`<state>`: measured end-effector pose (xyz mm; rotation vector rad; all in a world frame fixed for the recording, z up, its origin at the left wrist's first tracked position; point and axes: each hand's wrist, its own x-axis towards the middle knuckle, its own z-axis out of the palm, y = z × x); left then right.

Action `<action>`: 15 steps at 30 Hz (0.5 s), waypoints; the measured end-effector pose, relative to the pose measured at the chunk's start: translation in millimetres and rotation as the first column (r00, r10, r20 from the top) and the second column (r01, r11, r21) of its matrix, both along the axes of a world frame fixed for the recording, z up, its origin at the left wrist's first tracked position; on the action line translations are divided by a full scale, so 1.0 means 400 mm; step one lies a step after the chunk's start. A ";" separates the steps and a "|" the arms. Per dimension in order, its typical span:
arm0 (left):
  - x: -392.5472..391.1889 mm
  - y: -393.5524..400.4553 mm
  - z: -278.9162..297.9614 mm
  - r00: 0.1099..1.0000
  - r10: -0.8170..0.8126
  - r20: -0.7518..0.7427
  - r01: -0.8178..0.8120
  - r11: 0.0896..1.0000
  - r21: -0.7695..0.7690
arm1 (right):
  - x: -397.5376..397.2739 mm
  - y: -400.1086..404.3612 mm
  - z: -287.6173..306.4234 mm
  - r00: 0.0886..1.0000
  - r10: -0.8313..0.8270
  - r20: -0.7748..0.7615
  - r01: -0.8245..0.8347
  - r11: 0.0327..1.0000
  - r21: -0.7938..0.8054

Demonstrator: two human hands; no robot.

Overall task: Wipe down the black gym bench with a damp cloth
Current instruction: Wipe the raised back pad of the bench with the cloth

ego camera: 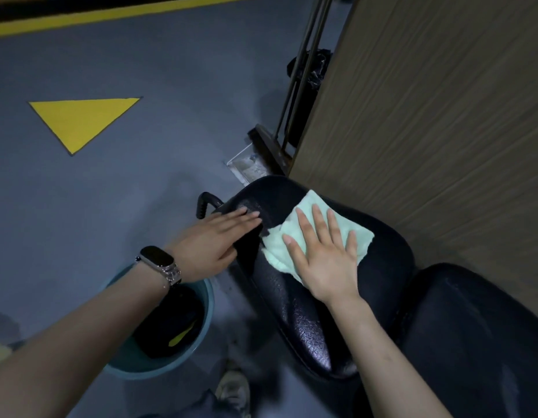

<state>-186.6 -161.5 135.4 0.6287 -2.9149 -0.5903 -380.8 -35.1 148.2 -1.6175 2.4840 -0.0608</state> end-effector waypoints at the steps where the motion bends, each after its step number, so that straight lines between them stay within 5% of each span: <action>1: -0.004 0.007 -0.001 1.000 -0.010 0.017 0.010 1.000 -0.011 | -0.002 0.026 0.000 1.000 -0.005 -0.012 0.005 1.000 -0.001; 15: -0.007 0.072 -0.004 0.976 -0.183 0.115 0.208 0.938 -0.279 | 0.015 0.289 -0.017 0.996 -0.086 0.029 0.087 0.995 -0.044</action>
